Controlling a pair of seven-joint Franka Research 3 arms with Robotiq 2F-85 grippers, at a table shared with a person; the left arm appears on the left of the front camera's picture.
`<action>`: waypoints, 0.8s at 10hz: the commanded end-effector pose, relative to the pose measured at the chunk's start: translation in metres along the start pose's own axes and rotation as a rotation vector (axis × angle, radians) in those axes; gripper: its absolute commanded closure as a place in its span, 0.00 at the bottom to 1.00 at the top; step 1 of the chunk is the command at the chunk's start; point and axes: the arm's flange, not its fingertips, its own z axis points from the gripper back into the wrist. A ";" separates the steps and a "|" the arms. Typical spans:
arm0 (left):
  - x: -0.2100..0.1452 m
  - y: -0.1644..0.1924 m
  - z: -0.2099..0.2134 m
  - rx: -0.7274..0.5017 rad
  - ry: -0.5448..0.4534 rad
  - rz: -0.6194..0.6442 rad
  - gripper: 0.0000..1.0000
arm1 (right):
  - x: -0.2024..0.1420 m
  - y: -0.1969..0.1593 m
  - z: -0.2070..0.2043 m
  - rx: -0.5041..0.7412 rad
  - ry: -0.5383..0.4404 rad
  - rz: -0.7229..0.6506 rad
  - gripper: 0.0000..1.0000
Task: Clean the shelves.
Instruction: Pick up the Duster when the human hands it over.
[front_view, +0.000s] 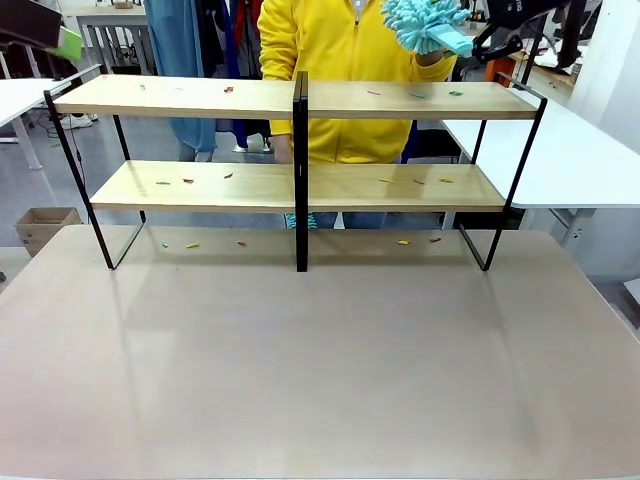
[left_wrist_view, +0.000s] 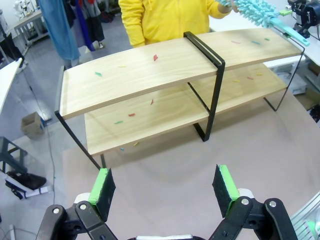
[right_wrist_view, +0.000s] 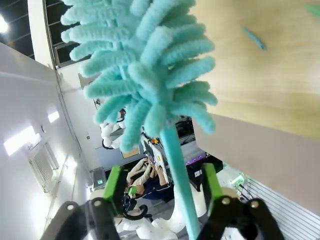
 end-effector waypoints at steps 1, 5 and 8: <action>-0.001 0.000 0.000 -0.002 0.000 0.000 0.00 | 0.003 -0.003 -0.004 0.025 -0.026 0.011 0.64; -0.001 0.000 0.000 -0.002 0.000 0.000 0.00 | 0.005 -0.006 -0.001 0.016 -0.024 0.009 1.00; -0.001 0.000 0.000 -0.002 0.000 0.000 0.00 | 0.005 -0.009 0.001 0.016 -0.011 0.017 1.00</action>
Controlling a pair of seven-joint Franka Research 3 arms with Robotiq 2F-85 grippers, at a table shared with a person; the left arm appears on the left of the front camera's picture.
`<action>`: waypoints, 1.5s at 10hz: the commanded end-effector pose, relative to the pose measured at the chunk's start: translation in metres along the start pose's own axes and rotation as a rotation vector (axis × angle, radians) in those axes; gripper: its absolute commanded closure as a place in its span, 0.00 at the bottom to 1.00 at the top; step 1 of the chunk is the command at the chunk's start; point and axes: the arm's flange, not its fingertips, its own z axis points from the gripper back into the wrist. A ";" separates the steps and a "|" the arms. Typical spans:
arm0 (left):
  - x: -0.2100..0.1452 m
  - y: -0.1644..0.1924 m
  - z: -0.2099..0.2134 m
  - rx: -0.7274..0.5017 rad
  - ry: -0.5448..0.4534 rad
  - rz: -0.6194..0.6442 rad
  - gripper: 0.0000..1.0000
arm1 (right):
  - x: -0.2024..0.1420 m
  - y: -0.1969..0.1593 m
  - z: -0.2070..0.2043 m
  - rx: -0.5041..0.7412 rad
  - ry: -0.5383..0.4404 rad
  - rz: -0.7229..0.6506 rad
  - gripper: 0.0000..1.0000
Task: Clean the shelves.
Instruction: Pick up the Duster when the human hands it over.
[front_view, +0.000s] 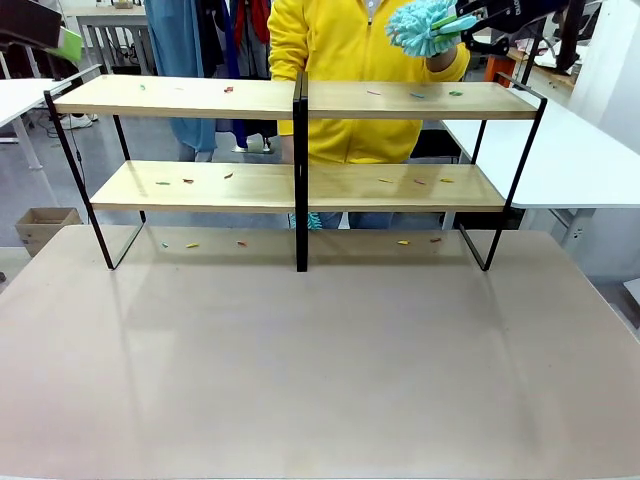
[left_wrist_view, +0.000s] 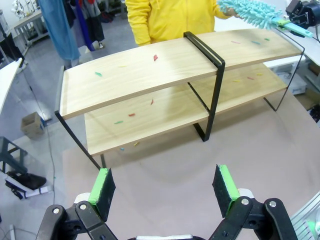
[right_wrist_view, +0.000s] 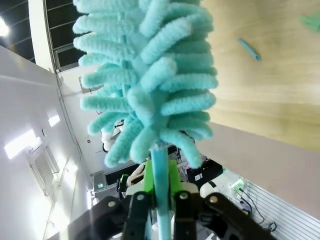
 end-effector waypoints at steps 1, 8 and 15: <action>-0.001 0.000 0.000 -0.002 0.000 0.000 0.00 | -0.002 -0.005 0.001 0.016 0.011 0.028 1.00; -0.001 0.000 0.000 -0.002 0.000 0.000 0.00 | -0.168 -0.012 0.129 -0.605 -0.134 0.569 1.00; -0.001 0.000 0.000 -0.002 0.000 0.000 0.00 | -0.315 -0.128 0.333 -0.650 0.006 0.670 1.00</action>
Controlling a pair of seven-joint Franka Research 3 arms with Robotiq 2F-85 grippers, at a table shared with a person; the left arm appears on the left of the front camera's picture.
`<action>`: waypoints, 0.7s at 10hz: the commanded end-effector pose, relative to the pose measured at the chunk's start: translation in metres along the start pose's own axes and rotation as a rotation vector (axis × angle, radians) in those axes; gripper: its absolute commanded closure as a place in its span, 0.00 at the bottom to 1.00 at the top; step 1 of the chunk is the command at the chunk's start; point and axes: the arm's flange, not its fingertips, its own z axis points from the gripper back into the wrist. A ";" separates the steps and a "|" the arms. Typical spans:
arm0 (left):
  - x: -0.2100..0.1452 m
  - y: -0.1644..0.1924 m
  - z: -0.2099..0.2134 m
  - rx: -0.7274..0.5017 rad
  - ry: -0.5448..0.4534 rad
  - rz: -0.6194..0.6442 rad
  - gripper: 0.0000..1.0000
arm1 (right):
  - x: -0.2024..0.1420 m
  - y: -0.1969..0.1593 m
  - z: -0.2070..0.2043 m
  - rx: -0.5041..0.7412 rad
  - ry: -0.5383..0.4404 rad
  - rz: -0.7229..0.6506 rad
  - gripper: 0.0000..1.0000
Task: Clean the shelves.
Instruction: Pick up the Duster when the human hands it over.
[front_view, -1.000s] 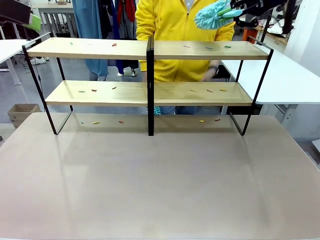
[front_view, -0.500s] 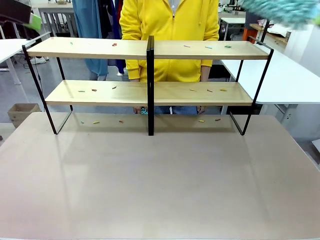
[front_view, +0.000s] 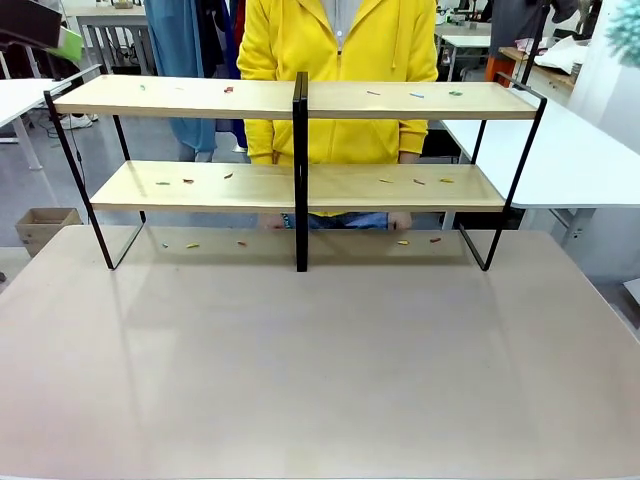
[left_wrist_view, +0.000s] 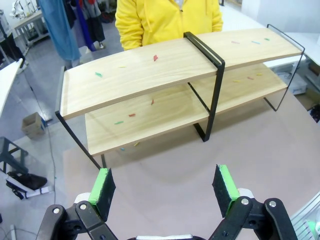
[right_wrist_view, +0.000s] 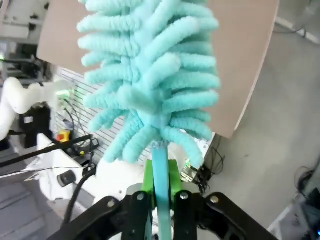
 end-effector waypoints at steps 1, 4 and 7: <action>-0.001 0.001 -0.001 -0.005 0.001 0.002 0.00 | -0.017 -0.019 -0.006 0.071 -0.124 0.044 1.00; -0.001 0.001 -0.001 -0.005 0.001 0.002 0.00 | -0.016 -0.016 0.004 0.025 -0.039 -0.003 1.00; -0.001 0.001 -0.001 -0.005 0.001 0.002 0.00 | -0.016 -0.016 0.004 0.025 -0.039 -0.003 1.00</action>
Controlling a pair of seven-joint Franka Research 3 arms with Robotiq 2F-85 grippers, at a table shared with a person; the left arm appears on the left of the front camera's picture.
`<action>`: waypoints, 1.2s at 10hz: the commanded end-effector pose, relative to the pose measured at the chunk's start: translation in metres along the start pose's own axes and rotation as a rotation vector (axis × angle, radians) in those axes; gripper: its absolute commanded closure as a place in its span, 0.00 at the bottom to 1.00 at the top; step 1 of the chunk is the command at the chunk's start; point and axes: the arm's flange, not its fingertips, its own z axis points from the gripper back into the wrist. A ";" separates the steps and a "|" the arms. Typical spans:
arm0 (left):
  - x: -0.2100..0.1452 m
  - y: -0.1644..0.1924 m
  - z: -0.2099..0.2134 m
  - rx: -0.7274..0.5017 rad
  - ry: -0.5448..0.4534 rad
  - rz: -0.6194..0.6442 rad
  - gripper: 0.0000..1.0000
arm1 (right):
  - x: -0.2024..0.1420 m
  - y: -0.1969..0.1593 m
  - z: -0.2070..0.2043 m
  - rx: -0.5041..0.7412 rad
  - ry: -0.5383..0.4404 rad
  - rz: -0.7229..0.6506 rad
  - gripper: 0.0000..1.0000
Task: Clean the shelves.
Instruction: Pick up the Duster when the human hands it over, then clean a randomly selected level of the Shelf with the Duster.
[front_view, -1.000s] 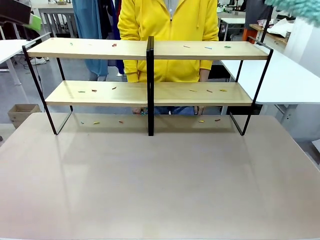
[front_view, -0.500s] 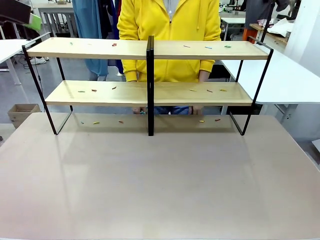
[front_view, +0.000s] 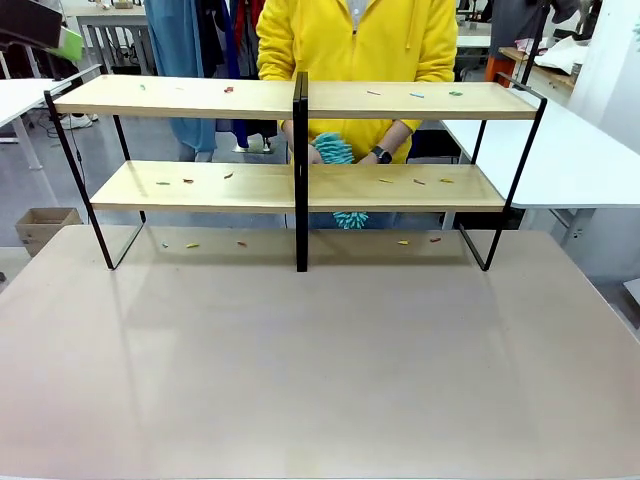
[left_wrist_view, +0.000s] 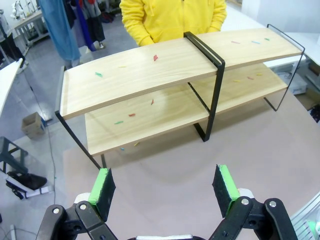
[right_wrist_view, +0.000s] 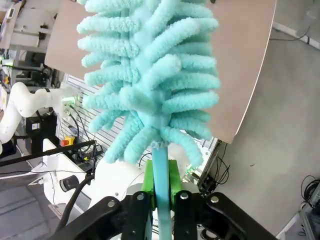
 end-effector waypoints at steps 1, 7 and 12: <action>-0.001 0.001 0.000 -0.005 0.000 0.002 0.00 | -0.002 0.000 0.005 -0.014 0.008 0.001 1.00; -0.001 0.001 0.000 -0.005 0.000 0.002 0.00 | -0.002 0.000 0.005 -0.014 0.008 0.001 1.00; -0.001 0.001 0.000 -0.005 0.000 0.002 0.00 | 0.011 0.030 -0.018 -0.058 0.079 0.115 0.88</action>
